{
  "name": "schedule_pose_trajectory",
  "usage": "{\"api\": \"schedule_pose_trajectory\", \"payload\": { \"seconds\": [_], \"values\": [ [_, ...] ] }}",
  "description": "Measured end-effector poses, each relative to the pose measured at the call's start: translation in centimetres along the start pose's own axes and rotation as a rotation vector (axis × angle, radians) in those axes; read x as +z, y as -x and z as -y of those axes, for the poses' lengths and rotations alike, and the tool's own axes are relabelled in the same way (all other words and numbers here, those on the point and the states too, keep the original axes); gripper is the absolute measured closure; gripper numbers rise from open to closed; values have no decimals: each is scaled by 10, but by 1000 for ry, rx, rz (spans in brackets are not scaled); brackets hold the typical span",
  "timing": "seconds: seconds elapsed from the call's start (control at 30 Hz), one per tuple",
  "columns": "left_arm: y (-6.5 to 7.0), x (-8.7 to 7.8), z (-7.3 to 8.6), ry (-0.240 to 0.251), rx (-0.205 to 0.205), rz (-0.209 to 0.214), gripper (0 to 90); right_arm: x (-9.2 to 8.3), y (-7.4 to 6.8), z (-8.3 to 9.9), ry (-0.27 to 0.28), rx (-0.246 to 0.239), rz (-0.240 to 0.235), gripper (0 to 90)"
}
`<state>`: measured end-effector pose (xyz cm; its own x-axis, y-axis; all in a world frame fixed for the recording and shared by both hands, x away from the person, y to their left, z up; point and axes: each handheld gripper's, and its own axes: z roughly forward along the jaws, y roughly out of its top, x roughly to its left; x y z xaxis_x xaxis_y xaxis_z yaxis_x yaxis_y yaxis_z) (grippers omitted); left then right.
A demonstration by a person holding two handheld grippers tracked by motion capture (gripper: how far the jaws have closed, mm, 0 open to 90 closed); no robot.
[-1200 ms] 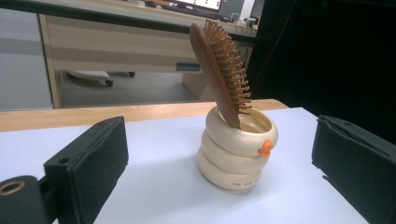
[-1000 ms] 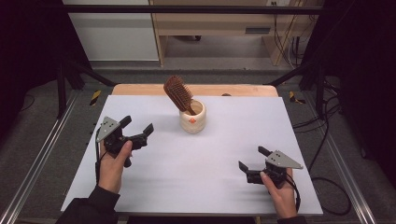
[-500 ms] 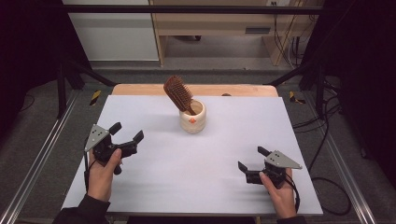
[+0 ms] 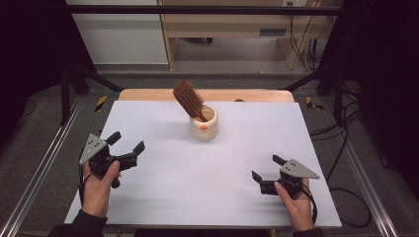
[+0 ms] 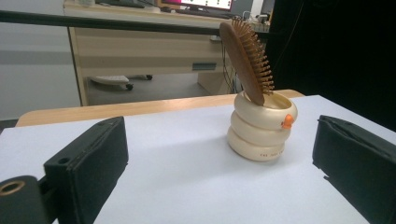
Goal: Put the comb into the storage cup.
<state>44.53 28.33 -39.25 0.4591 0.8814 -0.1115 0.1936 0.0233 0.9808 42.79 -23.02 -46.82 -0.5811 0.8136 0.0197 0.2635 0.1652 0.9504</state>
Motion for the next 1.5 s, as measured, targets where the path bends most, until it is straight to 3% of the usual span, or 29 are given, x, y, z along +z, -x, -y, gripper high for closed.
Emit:
{"api": "schedule_pose_trajectory", "payload": {
  "seconds": [0.13, 0.3, 0.73, 1.5],
  "values": [
    [-3, -5, 3, 7, -2, 0, 33, 0, -1, 0, -4, -5, 5, 43],
    [-3, -15, 8, 2, 40, -8, 32, -3, 0, -4, 2, -9, 6, 49],
    [-12, -34, 8, 17, 71, -6, 27, -8, -5, -3, -11, -34, -7, 55],
    [-35, -60, 23, 65, 52, -29, 26, -19, 1, 8, 40, -55, 24, 50]
  ]
}}
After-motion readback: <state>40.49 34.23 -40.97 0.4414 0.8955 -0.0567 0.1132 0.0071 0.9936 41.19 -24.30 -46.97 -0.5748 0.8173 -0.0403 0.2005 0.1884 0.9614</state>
